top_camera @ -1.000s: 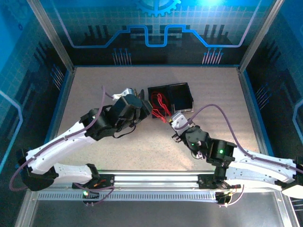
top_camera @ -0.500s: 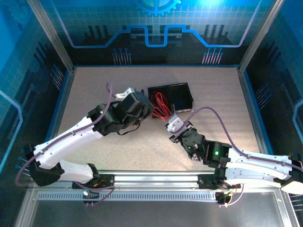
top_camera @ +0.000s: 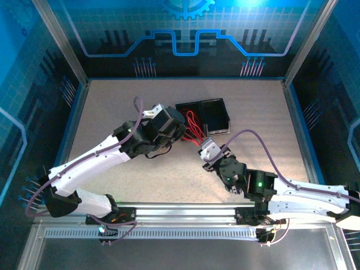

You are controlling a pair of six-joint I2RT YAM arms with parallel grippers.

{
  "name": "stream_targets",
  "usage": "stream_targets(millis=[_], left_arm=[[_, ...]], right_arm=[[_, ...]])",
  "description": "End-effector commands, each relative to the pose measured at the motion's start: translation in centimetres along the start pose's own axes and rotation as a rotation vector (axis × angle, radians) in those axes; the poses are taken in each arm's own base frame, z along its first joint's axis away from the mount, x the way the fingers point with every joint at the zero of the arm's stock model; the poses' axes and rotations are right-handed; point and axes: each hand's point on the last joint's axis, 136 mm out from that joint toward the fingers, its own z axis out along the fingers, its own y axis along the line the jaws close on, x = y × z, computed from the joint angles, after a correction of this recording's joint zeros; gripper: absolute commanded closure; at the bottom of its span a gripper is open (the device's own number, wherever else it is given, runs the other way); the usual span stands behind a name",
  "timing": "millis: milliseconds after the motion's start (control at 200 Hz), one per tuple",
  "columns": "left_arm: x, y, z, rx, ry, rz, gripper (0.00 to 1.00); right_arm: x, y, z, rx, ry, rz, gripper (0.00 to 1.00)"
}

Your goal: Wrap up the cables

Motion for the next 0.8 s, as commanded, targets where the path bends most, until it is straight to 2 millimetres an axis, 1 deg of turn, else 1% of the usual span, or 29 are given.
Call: stream_targets(millis=[0, 40, 80, 150, 250, 345, 475, 600, 721, 796], left_arm=[[-0.3, -0.7, -0.4, 0.014, -0.002, -0.002, 0.78], [-0.3, -0.8, -0.3, 0.015, -0.001, -0.002, 0.80], [-0.2, -0.8, -0.1, 0.015, -0.003, 0.003, 0.84], [-0.3, -0.9, 0.0, 0.015, -0.006, 0.012, 1.00], [-1.1, -1.4, -0.5, 0.050, -0.037, 0.059, 1.00], [-2.5, -1.5, -1.6, 0.094, -0.093, 0.103, 1.00], [-5.1, -0.1, -3.4, 0.110, -0.141, 0.149, 1.00], [-7.0, 1.0, -6.0, 0.173, -0.205, 0.219, 1.00], [-8.1, 1.4, -8.4, 0.271, -0.250, 0.311, 1.00], [-8.1, 1.4, -9.6, 0.305, -0.262, 0.398, 1.00]], right_arm=[[-0.7, -0.6, -0.5, 0.027, -0.032, 0.034, 1.00], [-0.7, -0.6, -0.6, 0.026, -0.035, 0.037, 1.00], [-0.7, -0.7, -0.6, 0.028, -0.036, 0.040, 1.00], [-0.7, -0.8, -0.6, 0.028, -0.038, 0.043, 1.00], [-0.5, -0.9, -0.7, 0.036, -0.035, 0.047, 1.00], [0.2, -1.7, -0.8, 0.046, -0.011, 0.076, 1.00], [2.0, -3.9, -1.0, 0.056, 0.065, 0.168, 1.00], [3.5, -6.4, -1.5, 0.056, 0.126, 0.304, 1.00], [4.7, -7.9, -1.7, 0.032, 0.186, 0.442, 1.00], [5.7, -8.9, -1.8, 0.050, 0.234, 0.502, 1.00]])
